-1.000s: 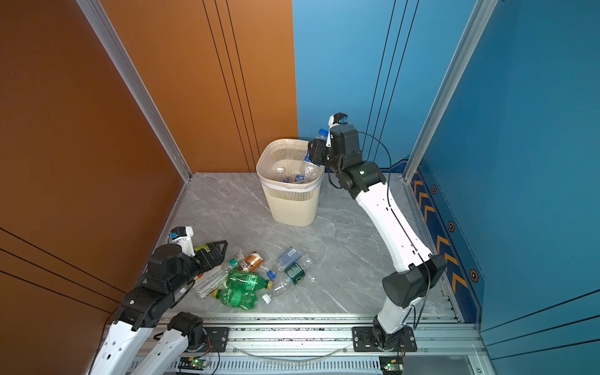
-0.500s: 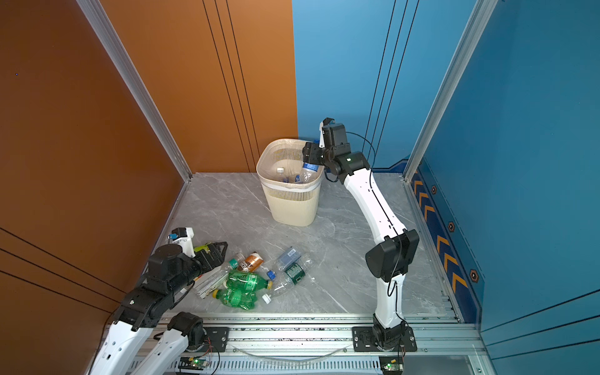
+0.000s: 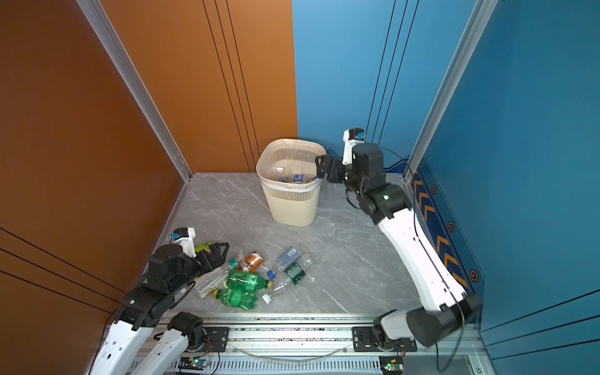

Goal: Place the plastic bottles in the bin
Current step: 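Withdraw the right gripper while the left gripper grasps the green-labelled clear bottle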

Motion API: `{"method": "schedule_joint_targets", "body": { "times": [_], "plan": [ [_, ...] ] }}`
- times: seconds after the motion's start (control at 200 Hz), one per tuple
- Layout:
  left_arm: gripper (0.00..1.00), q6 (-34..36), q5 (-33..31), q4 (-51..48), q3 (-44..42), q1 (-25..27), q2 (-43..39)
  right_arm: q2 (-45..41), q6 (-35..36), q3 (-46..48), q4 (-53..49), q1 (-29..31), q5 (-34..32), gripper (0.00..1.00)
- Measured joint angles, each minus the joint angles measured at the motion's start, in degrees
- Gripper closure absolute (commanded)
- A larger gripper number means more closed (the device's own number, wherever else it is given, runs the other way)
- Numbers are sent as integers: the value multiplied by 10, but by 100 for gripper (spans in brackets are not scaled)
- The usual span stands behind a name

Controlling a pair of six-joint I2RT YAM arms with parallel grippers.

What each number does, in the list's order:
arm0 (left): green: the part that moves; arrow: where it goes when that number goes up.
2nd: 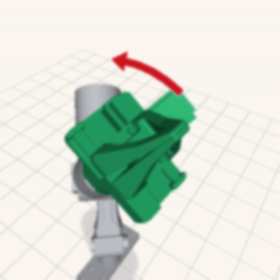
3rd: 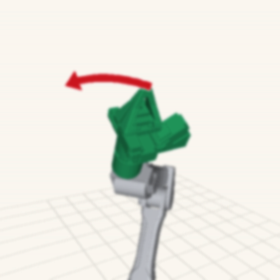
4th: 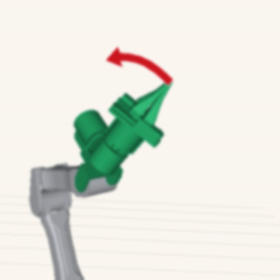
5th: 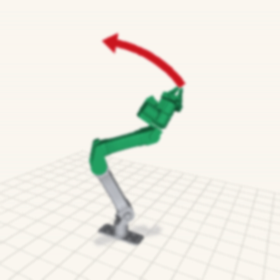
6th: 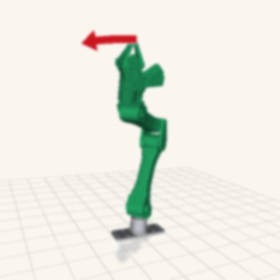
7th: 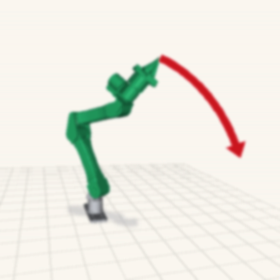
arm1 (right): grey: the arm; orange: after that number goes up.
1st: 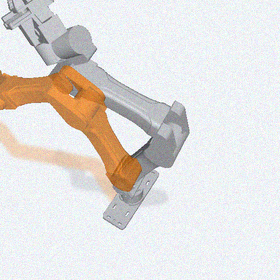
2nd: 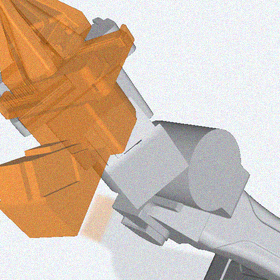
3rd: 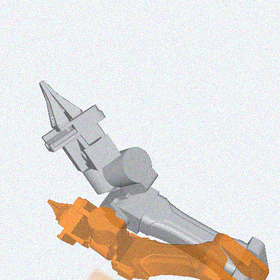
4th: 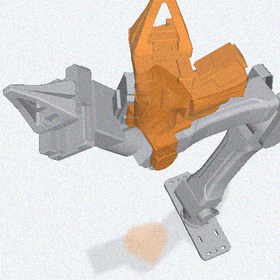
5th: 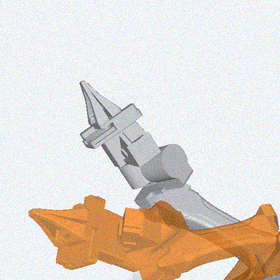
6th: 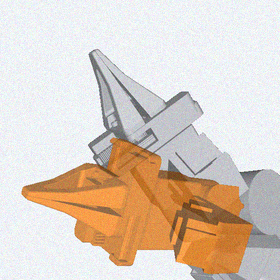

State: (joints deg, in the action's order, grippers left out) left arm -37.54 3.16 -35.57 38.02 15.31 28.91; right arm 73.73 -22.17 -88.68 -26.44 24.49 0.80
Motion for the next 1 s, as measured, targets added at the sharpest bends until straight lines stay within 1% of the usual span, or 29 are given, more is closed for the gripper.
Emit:
{"method": "schedule_joint_targets", "body": {
  "times": [0.045,0.11,0.165,0.245,0.34,0.446,0.471,0.476,0.536,0.666,0.681,0.696,0.716,0.741,0.806,0.886,1.001],
  "plan": [
    [2,0,5,0,-2,0,2,-69,-8,87,17,14,-14,0],
    [2,0,12,1,-2,2,6,-136,-25,177,24,23,-31,0],
    [1,0,16,2,-3,5,10,-173,-41,233,27,23,-44,0],
    [1,0,21,2,-4,17,18,-200,-59,289,26,23,-61,0],
    [4,0,23,2,-5,45,27,-201,-68,307,16,23,-72,0],
    [7,-5,11,2,-5,102,28,-202,-77,309,14,22,-76,0],
    [8,-5,6,2,-5,119,28,-202,-79,310,15,22,-76,0],
    [8,-8,3,2,-6,130,29,-203,-79,311,15,22,-76,0],
    [8,-11,-10,3,-7,167,33,-205,-84,315,15,22,-77,0],
    [8,-23,-61,15,-16,270,58,-210,-93,324,15,21,-82,0],
    [8,-24,-64,16,-16,276,61,-210,-94,324,15,21,-82,0],
    [8,-25,-73,18,-16,295,68,-210,-94,324,15,21,-82,0],
    [8,-26,-79,20,-16,304,72,-210,-95,324,15,21,-83,0],
    [8,-28,-95,25,-16,336,85,-211,-96,324,15,21,-84,0],
    [8,-30,-123,40,-16,390,117,-212,-97,324,15,21,-84,0],
    [7,-31,-147,57,-14,435,160,-215,-99,325,15,19,-85,0],
    [7,-33,-176,82,5,493,255,-222,-103,332,15,16,-86,0]
  ]
}}
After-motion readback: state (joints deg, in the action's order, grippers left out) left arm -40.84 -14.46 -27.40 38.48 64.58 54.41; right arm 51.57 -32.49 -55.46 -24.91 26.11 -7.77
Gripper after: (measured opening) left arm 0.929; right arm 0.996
